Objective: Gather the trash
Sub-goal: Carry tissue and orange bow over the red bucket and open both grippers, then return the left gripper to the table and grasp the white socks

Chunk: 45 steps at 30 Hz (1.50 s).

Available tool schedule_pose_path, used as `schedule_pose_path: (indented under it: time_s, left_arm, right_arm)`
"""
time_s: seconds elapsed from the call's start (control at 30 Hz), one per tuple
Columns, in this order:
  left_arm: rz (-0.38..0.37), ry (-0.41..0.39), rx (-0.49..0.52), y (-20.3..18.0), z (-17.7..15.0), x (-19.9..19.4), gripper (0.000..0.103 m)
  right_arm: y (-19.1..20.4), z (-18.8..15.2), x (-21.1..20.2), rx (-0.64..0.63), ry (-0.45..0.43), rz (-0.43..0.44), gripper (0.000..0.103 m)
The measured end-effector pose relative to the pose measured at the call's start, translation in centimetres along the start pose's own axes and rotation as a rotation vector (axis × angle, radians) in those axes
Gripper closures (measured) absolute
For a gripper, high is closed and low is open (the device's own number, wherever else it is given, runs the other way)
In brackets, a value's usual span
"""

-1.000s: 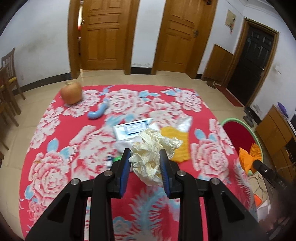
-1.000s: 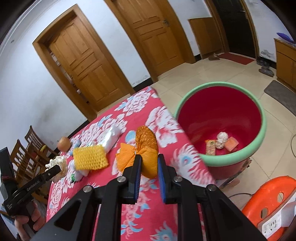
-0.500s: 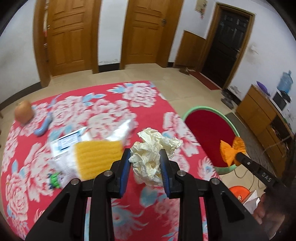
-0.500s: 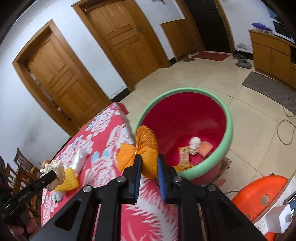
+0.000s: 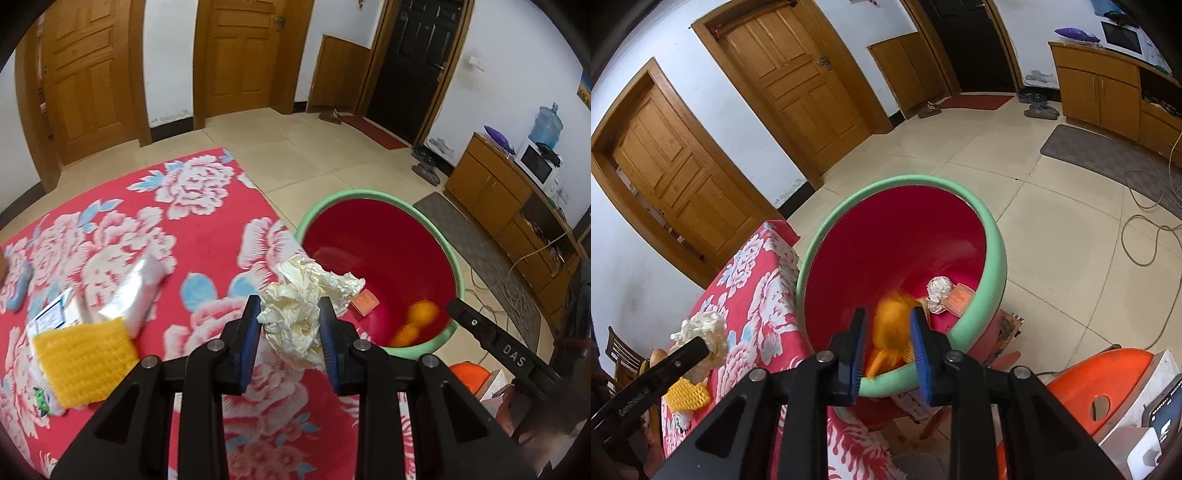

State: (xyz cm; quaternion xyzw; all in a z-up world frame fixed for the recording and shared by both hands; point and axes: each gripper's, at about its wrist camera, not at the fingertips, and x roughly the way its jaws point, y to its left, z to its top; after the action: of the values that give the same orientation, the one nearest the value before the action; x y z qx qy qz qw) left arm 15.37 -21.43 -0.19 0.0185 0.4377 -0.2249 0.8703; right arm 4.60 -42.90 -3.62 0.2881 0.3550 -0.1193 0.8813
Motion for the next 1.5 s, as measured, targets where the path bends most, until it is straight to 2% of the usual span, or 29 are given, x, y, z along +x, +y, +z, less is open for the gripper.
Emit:
schedule_pose_path:
  time_s: [0.5, 0.53, 0.6, 0.7, 1.0, 1.5]
  left_arm:
    - [-0.05, 0.017, 0.107, -3.8, 2.2, 4.2, 0.072]
    - [-0.052, 0.014, 0.112, -4.0, 2.3, 4.3, 0.07]
    - [-0.06, 0.011, 0.114, -4.4, 2.5, 4.4, 0.058]
    - [-0.063, 0.008, 0.105, -4.6, 2.5, 4.4, 0.048]
    - [-0.032, -0.013, 0.093, -4.0, 2.0, 2.3, 0.045]
    - [0.031, -0.083, 0.006, 0.4, -0.3, -4.3, 0.042]
  right_arm:
    - [-1.2, 0.6, -2.2, 0.043, -0.074, -0.024, 0.062]
    - [-1.4, 0.5, -2.3, 0.049, -0.075, -0.022, 0.061]
    - [-1.4, 0.5, -2.3, 0.055, -0.076, -0.023, 0.057]
    - [-1.7, 0.6, -2.5, 0.06, -0.076, -0.022, 0.05]
    - [-1.7, 0.3, -3.5, 0.071, -0.087, -0.007, 0.041]
    - [2.0, -1.1, -6.9, 0.009, -0.114, 0.053, 0.028]
